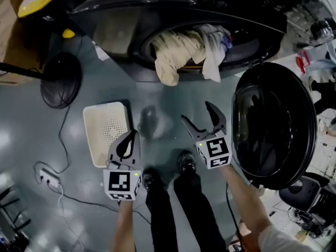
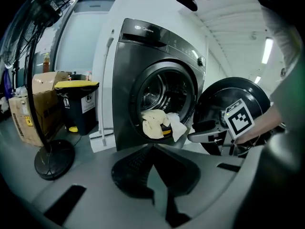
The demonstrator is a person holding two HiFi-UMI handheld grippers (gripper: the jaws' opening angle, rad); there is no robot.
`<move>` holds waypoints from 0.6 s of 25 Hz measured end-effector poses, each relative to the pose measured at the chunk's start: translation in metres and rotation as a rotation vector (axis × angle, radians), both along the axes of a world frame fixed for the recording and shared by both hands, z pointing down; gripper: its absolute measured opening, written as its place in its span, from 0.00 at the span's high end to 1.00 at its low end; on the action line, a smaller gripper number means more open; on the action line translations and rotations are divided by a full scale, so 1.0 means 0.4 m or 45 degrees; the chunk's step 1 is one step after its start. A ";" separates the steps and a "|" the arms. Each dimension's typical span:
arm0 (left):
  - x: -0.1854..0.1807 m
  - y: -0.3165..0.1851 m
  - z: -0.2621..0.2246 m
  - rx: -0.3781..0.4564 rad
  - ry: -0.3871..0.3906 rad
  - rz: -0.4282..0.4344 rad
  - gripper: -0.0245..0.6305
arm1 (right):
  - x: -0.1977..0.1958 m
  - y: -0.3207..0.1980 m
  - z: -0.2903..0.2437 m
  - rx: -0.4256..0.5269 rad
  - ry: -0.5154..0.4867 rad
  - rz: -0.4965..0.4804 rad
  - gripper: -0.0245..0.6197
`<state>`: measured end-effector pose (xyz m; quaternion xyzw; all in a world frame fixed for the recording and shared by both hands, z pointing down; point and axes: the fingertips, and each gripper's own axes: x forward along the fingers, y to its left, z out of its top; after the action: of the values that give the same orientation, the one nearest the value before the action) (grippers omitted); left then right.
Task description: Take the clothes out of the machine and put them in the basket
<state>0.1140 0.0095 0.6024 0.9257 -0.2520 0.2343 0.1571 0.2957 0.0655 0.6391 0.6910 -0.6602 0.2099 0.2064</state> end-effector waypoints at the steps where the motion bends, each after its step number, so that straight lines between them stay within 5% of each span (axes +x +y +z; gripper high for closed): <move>1: 0.004 -0.003 0.007 0.003 0.002 0.001 0.93 | 0.011 -0.016 0.005 0.012 0.016 0.006 0.37; 15: 0.001 -0.043 0.020 0.000 -0.034 -0.018 0.93 | 0.209 -0.381 0.018 0.073 0.031 0.118 0.23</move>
<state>0.1145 -0.0075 0.6106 0.9207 -0.2606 0.2455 0.1554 0.3792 -0.0869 0.6464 0.7289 -0.6308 0.1917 0.1848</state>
